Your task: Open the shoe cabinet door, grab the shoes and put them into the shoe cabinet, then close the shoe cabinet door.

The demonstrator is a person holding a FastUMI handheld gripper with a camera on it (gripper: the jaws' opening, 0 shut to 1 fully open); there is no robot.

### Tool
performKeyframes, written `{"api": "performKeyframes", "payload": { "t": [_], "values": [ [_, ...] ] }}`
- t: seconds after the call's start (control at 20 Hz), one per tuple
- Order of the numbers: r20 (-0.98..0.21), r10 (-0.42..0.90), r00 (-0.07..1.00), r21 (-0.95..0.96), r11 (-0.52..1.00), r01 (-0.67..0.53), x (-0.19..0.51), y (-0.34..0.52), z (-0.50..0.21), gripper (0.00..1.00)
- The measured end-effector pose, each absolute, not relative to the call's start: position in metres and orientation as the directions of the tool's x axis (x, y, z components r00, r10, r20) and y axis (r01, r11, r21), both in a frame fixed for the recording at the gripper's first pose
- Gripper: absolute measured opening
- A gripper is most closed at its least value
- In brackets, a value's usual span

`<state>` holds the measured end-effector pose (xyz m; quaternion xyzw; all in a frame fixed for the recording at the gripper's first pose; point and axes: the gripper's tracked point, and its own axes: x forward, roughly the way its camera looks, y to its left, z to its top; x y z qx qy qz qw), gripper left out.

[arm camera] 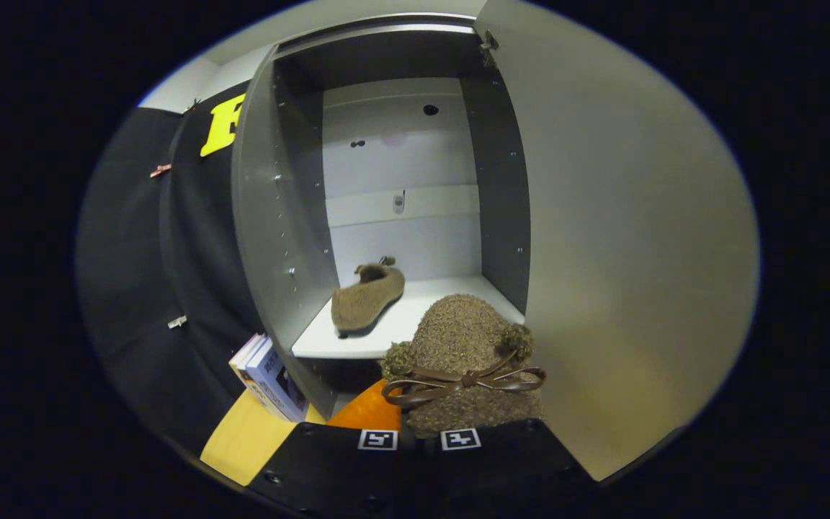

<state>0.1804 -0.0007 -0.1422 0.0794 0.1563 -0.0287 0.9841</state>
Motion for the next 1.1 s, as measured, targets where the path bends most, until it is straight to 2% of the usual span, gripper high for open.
{"api": "performKeyframes", "payload": {
  "t": [0.2, 0.6, 1.1],
  "values": [
    [-0.318, -0.036, 0.947, 0.140, 0.987, 0.084, 0.243, -0.009, -0.125, 0.07],
    [-0.362, -0.058, 0.930, 0.103, 0.990, 0.101, 0.366, -0.027, -0.141, 0.07],
    [-0.461, -0.070, 0.885, 0.072, 0.991, 0.116, 0.451, -0.026, -0.208, 0.07]
  ]
}}
